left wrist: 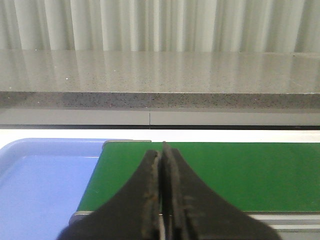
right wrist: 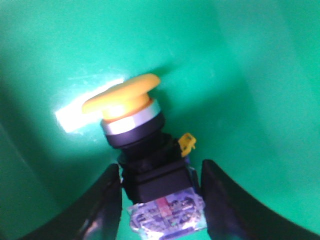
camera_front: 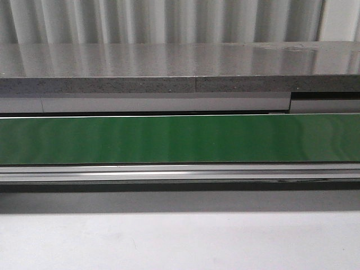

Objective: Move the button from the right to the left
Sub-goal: 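Carry the button onto the near end of the belt and open the right gripper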

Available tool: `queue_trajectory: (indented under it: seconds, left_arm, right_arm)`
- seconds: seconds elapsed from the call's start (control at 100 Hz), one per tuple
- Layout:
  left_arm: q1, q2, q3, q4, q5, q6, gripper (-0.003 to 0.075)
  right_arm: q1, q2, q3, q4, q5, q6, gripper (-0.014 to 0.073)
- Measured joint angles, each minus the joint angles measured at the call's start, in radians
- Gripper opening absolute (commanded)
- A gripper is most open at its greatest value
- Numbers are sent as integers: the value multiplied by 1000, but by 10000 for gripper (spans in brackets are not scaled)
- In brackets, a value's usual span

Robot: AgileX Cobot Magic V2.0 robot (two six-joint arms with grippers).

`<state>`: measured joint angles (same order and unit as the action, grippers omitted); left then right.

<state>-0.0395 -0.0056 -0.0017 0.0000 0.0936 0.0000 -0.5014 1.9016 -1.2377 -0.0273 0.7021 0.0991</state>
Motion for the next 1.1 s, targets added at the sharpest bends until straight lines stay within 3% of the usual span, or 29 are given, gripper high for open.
queue_trajectory:
  seconds: [0.29,0.61,0.87,1.1]
  left_arm:
    - [0,0,0,0,0,0,-20]
    - [0,0,0,0,0,0,-20]
    - [0,0,0,0,0,0,-20]
    - [0,0,0,0,0,0,-20]
  right_arm:
    - [0,-54,0,6,40,0,115]
    - [17,-331,0,15,199,0,115]
    - [150,-457,0,27,304,5,115]
    - [318,-453,19,40,281,69,115]
